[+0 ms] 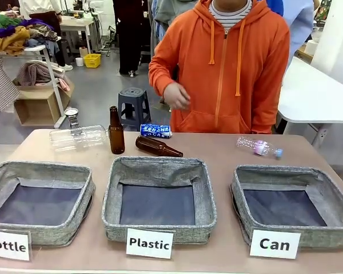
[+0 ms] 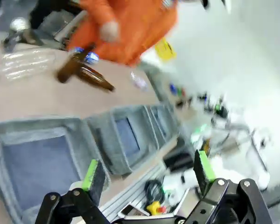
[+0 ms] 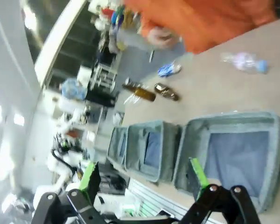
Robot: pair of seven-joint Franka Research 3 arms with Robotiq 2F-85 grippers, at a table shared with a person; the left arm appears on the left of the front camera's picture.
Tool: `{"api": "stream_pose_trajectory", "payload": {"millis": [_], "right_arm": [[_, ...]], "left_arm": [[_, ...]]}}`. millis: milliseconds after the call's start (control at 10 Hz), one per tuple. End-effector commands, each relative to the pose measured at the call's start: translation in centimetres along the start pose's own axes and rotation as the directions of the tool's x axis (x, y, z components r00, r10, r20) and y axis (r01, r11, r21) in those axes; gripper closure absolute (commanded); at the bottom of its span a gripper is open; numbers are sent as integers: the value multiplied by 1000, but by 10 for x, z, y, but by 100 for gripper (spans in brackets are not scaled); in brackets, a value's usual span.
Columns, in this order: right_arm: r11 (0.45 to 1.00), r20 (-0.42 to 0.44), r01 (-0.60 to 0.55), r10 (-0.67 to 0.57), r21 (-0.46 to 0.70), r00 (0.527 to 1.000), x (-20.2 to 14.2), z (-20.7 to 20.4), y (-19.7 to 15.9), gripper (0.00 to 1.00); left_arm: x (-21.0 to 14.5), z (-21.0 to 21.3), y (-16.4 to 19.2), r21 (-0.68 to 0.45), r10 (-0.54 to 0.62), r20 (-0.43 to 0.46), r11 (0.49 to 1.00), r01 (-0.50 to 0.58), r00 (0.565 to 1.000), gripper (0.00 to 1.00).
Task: Sort the can waste into the basket.
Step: Pick up the can waste from the table and place it in the right Fabric basket.
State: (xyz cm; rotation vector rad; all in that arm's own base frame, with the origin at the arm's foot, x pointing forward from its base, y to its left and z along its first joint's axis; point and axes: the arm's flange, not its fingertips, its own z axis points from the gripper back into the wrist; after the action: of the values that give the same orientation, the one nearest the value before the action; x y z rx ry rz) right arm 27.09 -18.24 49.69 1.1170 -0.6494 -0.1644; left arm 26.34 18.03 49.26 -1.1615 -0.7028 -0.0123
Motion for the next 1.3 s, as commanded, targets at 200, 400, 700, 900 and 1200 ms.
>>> {"api": "stream_pose_trajectory", "payload": {"millis": [200,400,700,900,1200], "right_arm": [[988,156,88,-68,-129,985,-25,-10,-46,0],[993,117,110,-105,-39,988,-1,26,-46,0],[993,117,110,-105,-39,988,-1,26,-46,0],[993,117,110,-105,-39,988,-1,26,-46,0],[993,117,110,-105,-39,988,-1,26,-46,0]], "left_arm": [[-73,-38,33,-136,198,276,977,-166,940,0],[-14,37,58,-50,192,185,981,-186,964,0],[-14,37,58,-50,192,185,981,-186,964,0],[-14,37,58,-50,192,185,981,-186,964,0],[49,16,75,90,78,127,992,-90,989,0]]}}
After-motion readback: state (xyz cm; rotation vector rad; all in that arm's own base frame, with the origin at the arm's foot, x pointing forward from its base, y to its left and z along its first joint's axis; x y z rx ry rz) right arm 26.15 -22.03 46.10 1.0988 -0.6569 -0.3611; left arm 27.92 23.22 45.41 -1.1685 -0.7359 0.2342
